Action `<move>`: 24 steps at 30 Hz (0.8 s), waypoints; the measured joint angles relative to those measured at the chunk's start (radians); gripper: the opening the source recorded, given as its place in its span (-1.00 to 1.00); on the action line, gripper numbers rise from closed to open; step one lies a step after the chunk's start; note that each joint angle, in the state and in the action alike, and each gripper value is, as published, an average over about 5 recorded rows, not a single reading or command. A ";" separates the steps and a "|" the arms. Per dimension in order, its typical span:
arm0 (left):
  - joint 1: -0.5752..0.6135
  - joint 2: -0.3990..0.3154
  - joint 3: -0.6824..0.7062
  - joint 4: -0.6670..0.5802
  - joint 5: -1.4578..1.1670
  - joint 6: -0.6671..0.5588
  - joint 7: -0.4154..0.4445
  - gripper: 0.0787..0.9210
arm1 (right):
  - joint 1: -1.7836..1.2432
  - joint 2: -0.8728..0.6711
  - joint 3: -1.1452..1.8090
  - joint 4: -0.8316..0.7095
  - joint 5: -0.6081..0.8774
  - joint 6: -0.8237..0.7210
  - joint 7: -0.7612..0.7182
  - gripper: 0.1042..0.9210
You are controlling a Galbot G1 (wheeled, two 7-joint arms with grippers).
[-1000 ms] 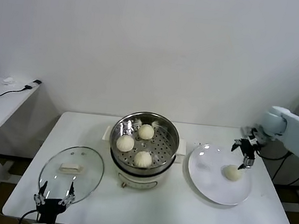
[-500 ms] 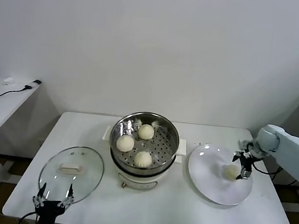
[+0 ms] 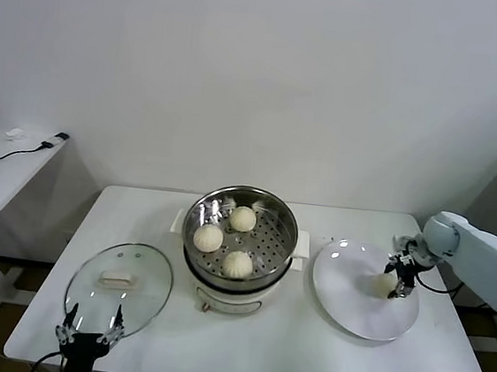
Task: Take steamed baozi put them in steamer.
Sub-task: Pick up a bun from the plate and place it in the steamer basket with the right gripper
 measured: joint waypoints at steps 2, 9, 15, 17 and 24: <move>0.002 0.000 0.004 -0.003 0.001 0.001 0.000 0.77 | 0.031 0.000 -0.020 0.014 0.014 0.002 -0.009 0.39; 0.010 0.002 0.017 -0.018 0.002 0.001 -0.001 0.77 | 0.226 0.019 -0.151 0.093 0.116 -0.007 -0.049 0.39; 0.012 0.006 0.025 -0.029 0.002 0.001 0.001 0.77 | 0.458 0.071 -0.291 0.196 0.284 -0.040 -0.064 0.39; 0.011 0.007 0.028 -0.032 0.002 0.001 0.002 0.77 | 0.528 0.097 -0.325 0.234 0.353 -0.057 -0.063 0.39; 0.010 0.012 0.026 -0.041 0.003 0.003 0.002 0.77 | 0.671 0.203 -0.405 0.350 0.560 -0.124 -0.035 0.39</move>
